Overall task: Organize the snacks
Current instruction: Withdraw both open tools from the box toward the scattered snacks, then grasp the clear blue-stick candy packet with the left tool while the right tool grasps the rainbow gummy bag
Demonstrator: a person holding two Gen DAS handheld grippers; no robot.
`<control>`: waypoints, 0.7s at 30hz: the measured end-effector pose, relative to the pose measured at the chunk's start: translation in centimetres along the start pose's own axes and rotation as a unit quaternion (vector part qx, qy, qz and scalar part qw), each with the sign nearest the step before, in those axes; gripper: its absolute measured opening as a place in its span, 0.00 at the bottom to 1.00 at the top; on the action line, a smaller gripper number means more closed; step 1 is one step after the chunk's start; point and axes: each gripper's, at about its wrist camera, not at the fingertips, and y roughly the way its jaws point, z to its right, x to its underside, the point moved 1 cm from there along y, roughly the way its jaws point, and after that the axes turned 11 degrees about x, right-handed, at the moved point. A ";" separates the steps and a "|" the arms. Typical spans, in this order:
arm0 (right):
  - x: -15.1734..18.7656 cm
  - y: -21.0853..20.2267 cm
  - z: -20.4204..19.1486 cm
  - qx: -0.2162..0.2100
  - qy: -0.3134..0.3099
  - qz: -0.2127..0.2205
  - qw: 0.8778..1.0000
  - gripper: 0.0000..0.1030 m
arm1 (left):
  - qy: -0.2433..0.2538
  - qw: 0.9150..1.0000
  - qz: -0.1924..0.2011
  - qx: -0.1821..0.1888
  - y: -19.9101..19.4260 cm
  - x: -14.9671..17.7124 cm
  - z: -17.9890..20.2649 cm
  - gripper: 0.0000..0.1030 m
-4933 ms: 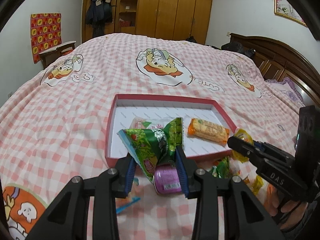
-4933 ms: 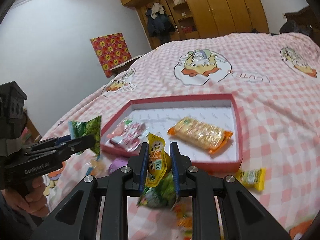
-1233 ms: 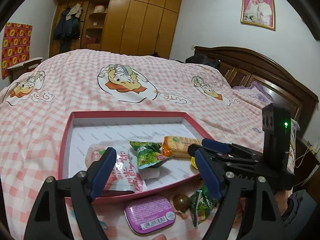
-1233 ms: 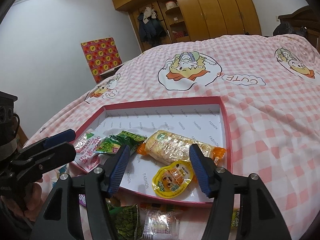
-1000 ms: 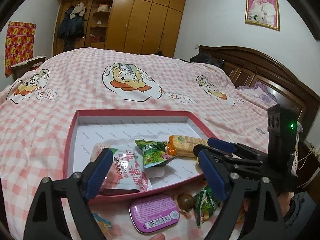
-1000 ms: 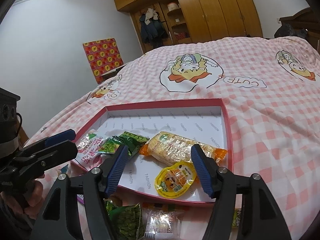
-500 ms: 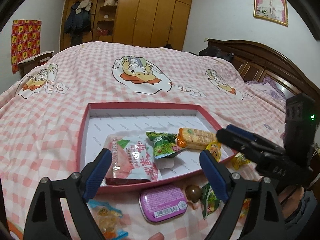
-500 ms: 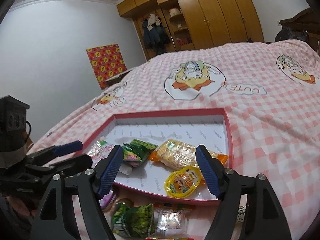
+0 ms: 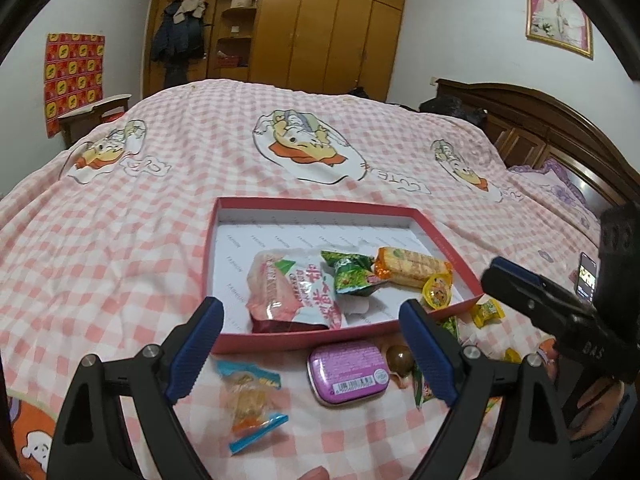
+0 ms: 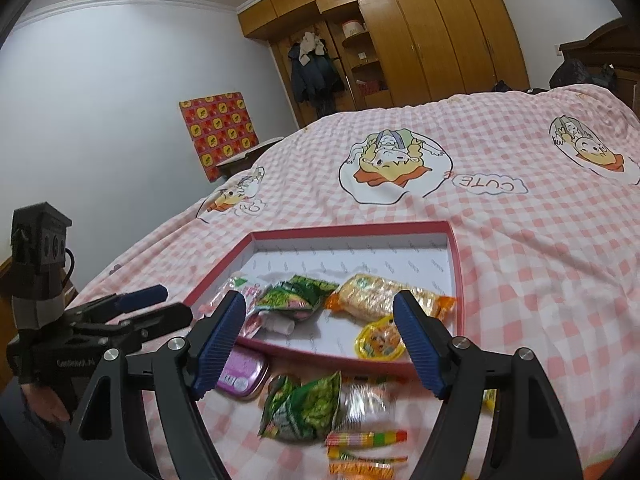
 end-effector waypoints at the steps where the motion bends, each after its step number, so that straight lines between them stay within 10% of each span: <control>1: 0.2 -0.2 0.0 0.000 0.001 0.000 1.000 0.76 | -0.004 1.000 0.004 -0.003 -0.2 0.1 -0.1 0.90; 21: 1.8 -1.4 0.5 0.010 0.009 -0.018 1.000 0.76 | -0.020 0.999 -0.029 -0.041 -1.6 2.4 -2.2 0.89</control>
